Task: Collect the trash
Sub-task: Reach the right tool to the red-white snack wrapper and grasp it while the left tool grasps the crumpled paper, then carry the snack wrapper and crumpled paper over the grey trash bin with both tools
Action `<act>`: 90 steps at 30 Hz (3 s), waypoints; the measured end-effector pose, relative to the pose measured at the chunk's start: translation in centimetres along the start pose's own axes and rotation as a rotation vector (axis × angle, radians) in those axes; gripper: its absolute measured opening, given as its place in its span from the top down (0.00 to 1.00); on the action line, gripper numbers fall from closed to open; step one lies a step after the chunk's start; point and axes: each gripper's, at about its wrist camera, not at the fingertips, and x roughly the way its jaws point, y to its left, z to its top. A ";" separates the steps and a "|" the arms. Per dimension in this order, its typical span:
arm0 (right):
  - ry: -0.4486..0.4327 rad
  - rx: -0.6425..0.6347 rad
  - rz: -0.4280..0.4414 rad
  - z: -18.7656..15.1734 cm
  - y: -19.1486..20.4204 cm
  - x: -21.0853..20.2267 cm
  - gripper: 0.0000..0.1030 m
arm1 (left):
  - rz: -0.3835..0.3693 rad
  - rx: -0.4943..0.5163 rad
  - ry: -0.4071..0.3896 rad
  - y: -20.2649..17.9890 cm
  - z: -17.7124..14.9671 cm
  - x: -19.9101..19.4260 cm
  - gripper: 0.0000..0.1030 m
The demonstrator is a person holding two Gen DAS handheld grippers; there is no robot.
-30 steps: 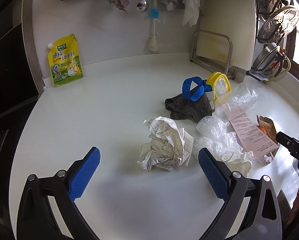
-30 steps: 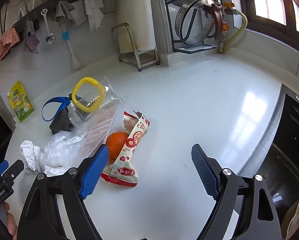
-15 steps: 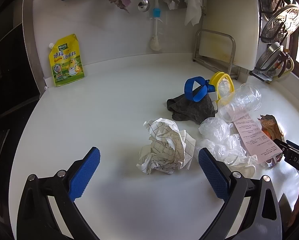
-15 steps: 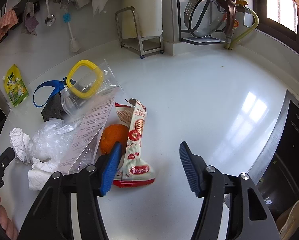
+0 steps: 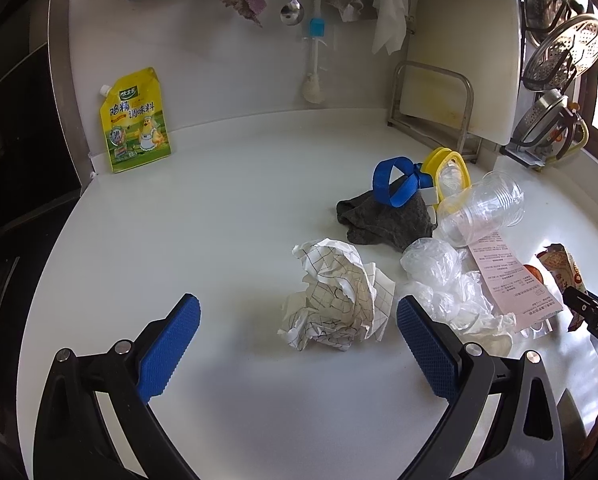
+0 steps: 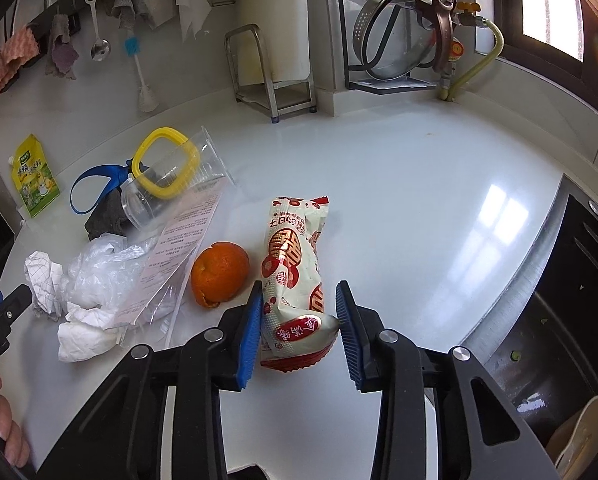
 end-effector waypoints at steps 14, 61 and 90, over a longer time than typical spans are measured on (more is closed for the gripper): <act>-0.007 0.001 0.036 -0.5 -0.3 -0.3 0.66 | 0.038 0.031 0.030 -1.6 1.0 2.5 0.21; -0.069 -0.003 -0.068 -17.1 1.1 -16.3 0.66 | -0.088 0.206 0.001 -5.7 -13.2 -14.5 0.73; 0.068 -0.030 0.049 -23.3 2.3 -16.0 0.66 | -0.208 0.236 0.131 -7.0 -19.6 -14.4 0.69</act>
